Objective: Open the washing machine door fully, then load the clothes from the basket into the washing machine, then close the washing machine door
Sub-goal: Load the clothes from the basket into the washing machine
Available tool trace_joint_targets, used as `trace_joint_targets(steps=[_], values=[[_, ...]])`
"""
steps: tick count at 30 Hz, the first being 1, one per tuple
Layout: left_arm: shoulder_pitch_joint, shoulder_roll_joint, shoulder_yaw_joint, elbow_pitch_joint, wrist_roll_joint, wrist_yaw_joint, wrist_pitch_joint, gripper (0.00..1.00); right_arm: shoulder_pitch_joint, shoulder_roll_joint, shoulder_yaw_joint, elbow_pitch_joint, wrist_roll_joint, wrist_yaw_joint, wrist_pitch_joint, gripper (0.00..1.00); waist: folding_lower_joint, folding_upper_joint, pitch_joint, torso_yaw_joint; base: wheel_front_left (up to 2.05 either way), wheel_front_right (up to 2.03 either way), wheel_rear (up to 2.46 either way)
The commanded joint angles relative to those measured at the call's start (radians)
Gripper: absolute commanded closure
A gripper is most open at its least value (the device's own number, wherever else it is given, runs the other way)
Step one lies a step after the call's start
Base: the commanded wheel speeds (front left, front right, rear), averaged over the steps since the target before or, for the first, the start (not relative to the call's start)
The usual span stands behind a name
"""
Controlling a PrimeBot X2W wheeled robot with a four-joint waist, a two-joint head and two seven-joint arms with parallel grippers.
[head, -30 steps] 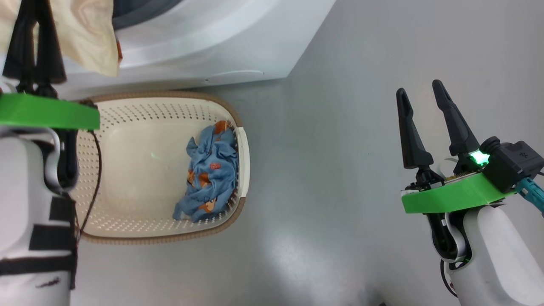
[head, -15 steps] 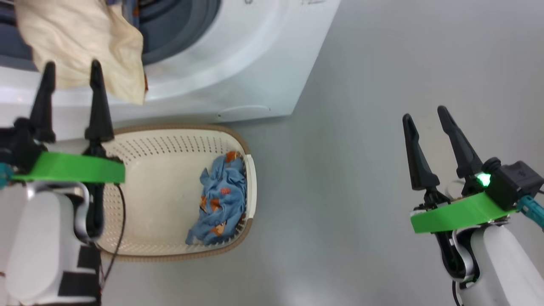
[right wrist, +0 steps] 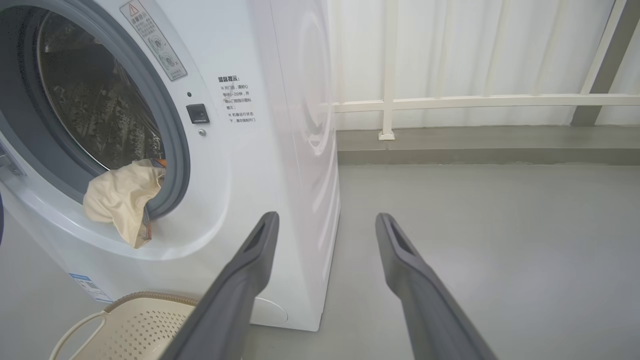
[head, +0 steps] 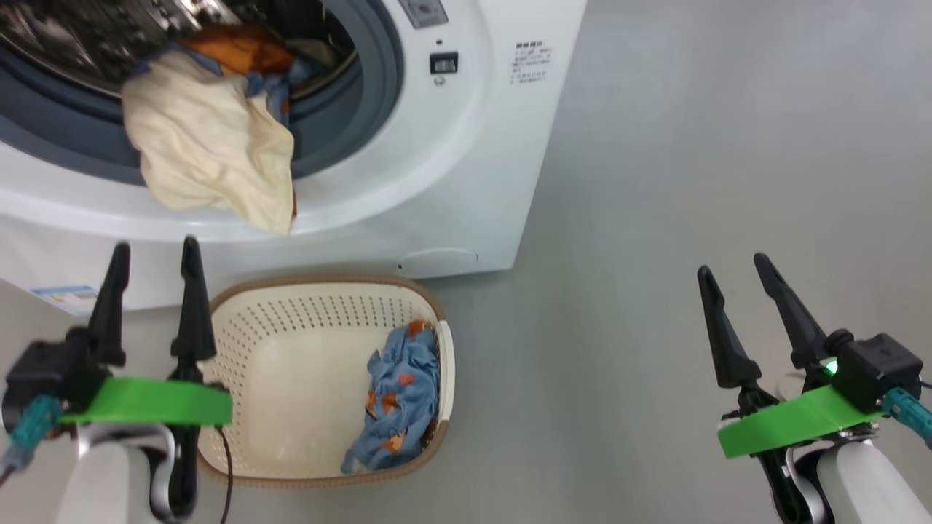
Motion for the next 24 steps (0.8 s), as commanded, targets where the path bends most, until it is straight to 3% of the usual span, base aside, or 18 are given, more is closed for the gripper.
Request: trace_joint_targets(steps=[1, 24], values=[[0.02, 0.019, 0.036, -0.036, 0.011, -0.002, -0.005, 0.0, 0.019, -0.018, 0.015, -0.019, 0.007, 0.004, -0.008, 0.0, 0.0001, 0.0, -0.048, 0.009, 0.0, 0.0, 0.0], [0.313, -0.036, 0.121, -0.17, 0.06, -0.002, -0.005, 0.0, 0.135, -0.041, -0.006, -0.023, 0.012, 0.004, -0.008, 0.0, 0.0001, 0.0, -0.16, 0.019, 0.0, 0.0, 0.0]])
